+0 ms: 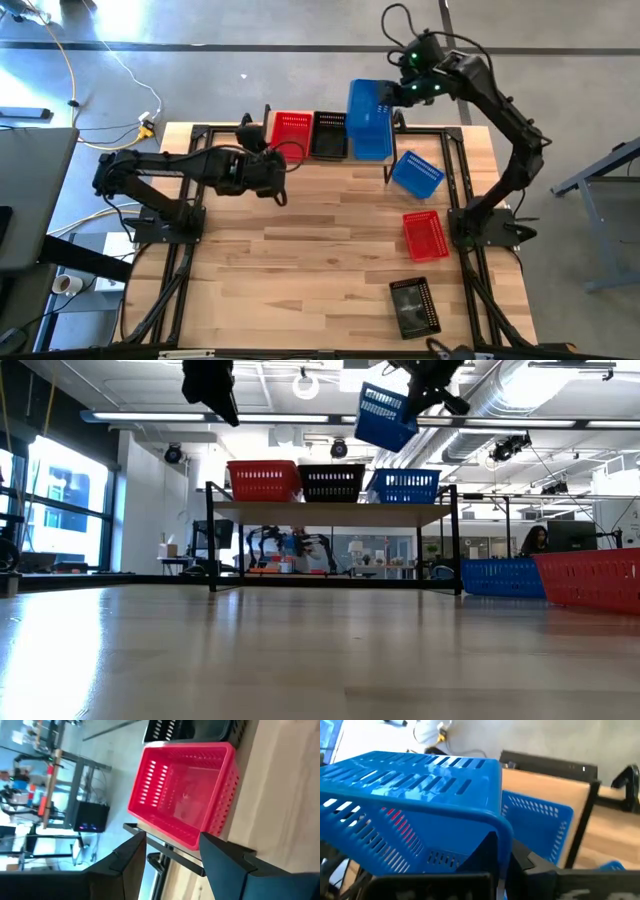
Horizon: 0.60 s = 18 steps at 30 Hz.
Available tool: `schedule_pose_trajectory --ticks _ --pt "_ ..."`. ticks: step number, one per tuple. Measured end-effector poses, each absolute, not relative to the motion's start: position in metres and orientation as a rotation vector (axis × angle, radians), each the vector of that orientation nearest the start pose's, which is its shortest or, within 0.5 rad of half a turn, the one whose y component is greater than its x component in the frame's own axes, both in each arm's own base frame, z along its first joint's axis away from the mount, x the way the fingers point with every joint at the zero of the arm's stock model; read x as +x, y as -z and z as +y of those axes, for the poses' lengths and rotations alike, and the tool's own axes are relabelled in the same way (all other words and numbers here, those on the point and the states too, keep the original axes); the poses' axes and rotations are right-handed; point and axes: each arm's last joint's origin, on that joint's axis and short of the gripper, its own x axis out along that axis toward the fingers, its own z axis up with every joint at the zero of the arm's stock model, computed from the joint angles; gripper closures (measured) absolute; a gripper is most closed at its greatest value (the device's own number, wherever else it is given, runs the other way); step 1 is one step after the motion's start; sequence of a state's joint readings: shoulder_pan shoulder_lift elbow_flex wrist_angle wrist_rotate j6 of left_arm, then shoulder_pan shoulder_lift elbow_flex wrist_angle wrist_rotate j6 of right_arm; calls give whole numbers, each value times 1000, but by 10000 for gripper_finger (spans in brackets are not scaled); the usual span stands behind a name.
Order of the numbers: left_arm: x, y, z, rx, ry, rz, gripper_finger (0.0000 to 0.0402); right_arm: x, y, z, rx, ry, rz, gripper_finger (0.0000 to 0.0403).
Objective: Stack baskets on shelf by color
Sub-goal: Stack the left blue bin on top of the blue bin on the shelf
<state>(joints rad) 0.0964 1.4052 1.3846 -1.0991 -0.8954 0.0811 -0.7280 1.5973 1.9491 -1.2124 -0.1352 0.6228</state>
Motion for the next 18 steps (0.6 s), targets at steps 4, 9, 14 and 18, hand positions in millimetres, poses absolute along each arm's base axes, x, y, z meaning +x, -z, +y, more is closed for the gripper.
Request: schedule_pose_trajectory --ticks 4,9,14,18 --pt "256 -340 56 458 -814 1127 229 211 -431 -206 996 786 659 403" --pt "254 -339 67 358 -780 1136 229 199 -426 -214 1040 798 699 403" --pt "251 -338 80 260 -802 1132 229 195 -419 -220 1117 764 745 403" --pt "248 -337 87 214 -817 1132 229 199 -414 -223 1148 718 763 403"
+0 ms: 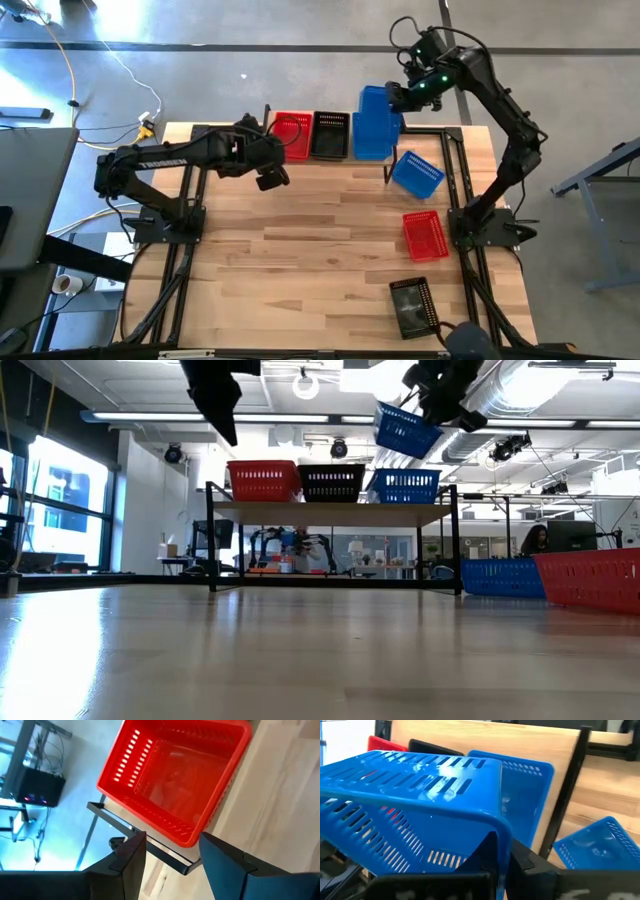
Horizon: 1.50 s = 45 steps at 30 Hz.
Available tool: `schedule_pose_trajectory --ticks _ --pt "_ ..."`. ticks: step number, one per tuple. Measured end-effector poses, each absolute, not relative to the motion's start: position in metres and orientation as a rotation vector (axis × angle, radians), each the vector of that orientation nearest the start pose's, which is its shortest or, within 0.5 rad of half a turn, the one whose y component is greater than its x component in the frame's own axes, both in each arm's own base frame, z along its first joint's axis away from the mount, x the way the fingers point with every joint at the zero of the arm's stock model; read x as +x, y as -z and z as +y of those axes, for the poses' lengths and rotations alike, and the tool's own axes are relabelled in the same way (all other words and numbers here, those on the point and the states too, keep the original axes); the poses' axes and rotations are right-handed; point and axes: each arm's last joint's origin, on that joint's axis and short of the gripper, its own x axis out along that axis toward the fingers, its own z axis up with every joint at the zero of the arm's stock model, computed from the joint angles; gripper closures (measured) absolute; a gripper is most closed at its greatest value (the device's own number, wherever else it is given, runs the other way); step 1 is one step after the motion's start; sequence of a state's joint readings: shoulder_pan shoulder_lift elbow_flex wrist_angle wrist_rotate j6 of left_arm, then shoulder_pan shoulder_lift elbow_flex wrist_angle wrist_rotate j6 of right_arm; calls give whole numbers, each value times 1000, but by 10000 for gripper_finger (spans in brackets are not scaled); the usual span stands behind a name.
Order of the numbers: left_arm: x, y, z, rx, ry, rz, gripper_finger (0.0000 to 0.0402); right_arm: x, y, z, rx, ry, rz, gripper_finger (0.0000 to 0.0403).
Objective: Stack baskets on shelf by color
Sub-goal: Stack the left blue bin on top of the blue bin on the shelf
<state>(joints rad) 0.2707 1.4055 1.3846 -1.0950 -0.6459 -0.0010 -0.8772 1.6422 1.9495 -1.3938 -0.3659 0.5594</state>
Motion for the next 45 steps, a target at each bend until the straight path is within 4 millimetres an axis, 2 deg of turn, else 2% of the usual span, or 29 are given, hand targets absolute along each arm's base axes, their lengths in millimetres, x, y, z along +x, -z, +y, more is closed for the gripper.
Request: schedule_pose_trajectory --ticks 14,26,30,32,37,45 --pt "245 -337 98 240 -804 1173 229 203 -418 -228 1172 752 670 403" --pt "240 -337 109 271 -791 1214 229 225 -422 -212 1205 706 640 403" --pt "238 -336 113 238 -767 1216 229 225 -430 -208 1183 691 615 403" --pt "238 -336 115 225 -752 1218 229 219 -431 -210 1201 703 629 403" --pt "236 -335 118 206 -731 1221 229 202 -425 -216 1241 778 711 403" --pt "236 -335 119 203 -736 1222 229 215 -408 -224 1211 764 812 403"
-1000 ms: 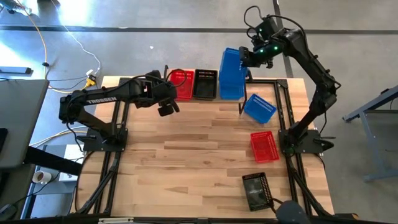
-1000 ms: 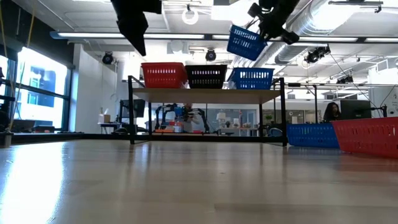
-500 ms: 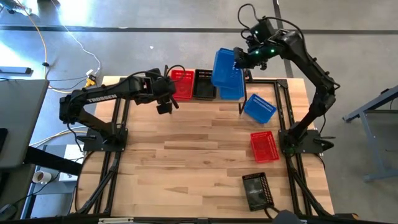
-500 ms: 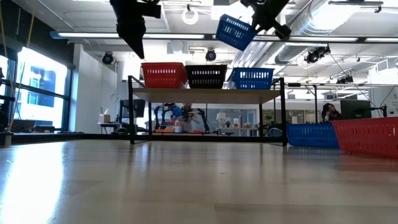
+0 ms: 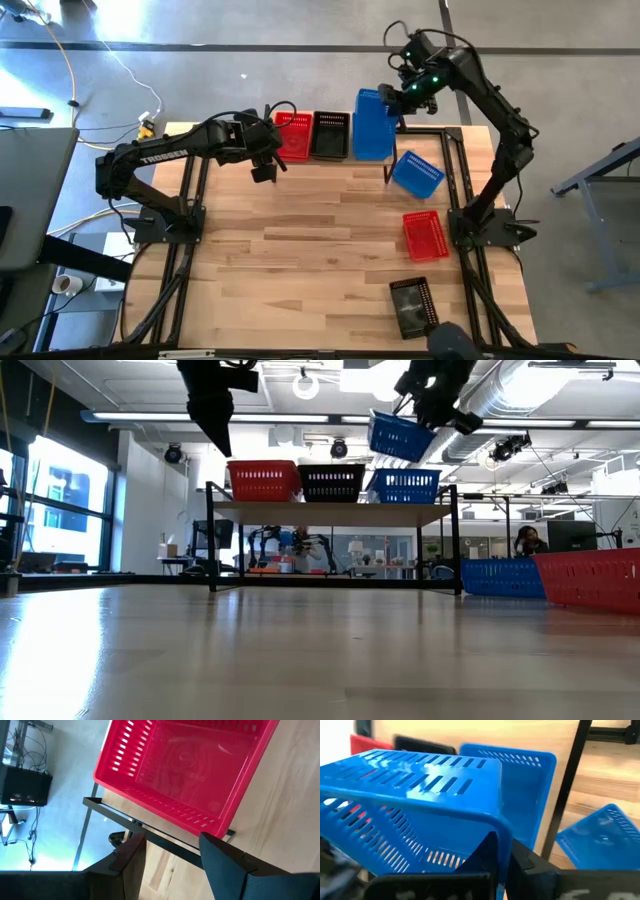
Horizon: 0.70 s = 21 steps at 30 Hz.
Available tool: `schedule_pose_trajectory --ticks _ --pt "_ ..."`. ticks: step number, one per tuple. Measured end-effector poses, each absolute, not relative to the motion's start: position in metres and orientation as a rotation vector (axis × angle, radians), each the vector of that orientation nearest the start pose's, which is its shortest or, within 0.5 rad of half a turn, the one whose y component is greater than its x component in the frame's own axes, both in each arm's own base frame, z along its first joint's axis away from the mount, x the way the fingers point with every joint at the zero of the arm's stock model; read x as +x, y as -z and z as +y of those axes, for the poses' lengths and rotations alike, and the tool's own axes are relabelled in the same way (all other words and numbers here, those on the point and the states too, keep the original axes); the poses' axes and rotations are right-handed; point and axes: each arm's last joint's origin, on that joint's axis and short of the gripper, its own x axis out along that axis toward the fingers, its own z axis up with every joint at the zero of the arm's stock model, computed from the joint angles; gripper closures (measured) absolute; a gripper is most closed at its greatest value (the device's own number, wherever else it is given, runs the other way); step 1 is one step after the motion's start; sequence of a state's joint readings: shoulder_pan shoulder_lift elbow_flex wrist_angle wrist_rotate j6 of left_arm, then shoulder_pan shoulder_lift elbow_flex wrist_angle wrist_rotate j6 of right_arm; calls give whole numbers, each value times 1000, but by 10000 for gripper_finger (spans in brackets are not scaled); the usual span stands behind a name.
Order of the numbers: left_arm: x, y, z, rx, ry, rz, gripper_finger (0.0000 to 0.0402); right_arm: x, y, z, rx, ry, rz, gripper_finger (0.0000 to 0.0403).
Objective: Stack baskets on shelf by color
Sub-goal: Stack the left blue bin on top of the blue bin on the shelf
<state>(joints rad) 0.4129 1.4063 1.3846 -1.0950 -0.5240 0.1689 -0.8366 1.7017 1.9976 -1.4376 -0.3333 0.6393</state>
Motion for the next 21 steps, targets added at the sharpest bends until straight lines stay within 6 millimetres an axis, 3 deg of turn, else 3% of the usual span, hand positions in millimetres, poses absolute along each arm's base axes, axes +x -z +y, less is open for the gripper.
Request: schedule_pose_trajectory --ticks 21 --pt "236 -335 119 182 -749 1212 229 230 -378 -238 1176 817 990 403"
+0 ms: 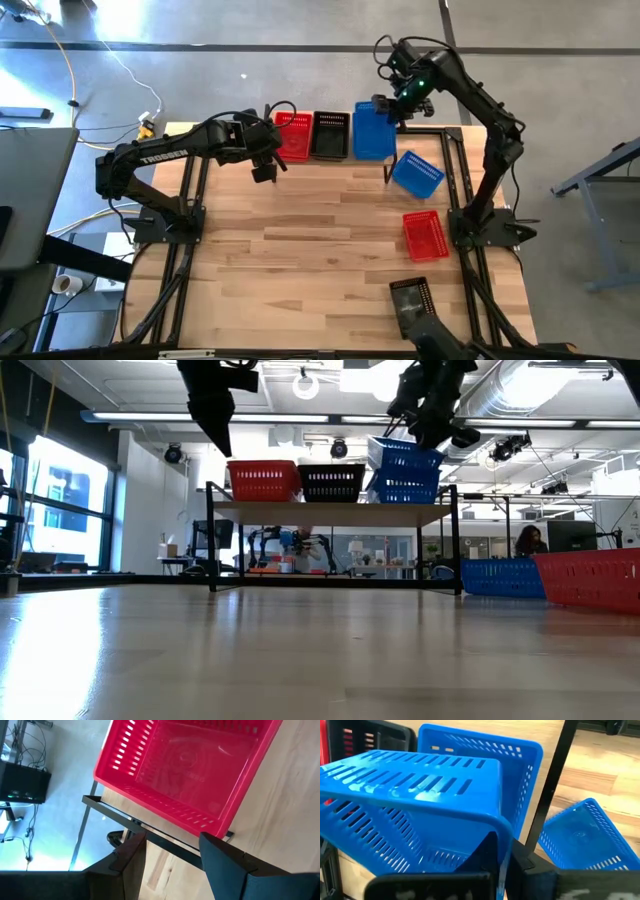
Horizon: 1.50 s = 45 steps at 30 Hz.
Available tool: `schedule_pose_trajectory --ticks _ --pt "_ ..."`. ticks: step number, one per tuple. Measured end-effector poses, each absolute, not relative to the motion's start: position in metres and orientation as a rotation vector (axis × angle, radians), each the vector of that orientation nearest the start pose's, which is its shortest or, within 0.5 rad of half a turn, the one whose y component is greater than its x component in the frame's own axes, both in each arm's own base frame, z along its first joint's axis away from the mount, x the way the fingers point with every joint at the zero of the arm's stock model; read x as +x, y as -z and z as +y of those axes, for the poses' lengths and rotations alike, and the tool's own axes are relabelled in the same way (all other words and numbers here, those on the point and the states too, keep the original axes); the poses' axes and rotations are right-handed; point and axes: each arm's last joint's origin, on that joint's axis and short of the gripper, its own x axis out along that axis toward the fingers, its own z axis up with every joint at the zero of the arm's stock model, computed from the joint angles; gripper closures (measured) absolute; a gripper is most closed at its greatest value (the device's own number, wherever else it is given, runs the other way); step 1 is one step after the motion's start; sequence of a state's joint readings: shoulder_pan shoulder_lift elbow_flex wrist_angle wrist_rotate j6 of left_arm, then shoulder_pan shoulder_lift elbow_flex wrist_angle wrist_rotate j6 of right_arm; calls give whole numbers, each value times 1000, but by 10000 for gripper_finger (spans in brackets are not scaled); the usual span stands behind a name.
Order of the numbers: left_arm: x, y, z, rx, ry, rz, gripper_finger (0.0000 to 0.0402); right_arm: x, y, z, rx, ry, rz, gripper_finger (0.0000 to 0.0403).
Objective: Stack baskets on shelf by color
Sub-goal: Stack the left blue bin on top of the blue bin on the shelf
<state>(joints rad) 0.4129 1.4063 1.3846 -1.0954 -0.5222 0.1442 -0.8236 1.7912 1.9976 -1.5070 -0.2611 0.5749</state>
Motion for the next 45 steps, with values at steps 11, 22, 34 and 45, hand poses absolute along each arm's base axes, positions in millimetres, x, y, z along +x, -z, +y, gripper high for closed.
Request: schedule_pose_trajectory --ticks 11,22,34,45 --pt "236 -335 119 177 -745 1211 229 231 -377 -238 1182 809 992 403" --pt "236 -335 119 177 -744 1211 229 231 -377 -238 1170 806 996 402" --pt "236 -335 119 177 -743 1211 229 231 -377 -238 1173 813 994 395" --pt "236 -335 119 177 -743 1211 229 230 -377 -238 1137 830 1003 314"
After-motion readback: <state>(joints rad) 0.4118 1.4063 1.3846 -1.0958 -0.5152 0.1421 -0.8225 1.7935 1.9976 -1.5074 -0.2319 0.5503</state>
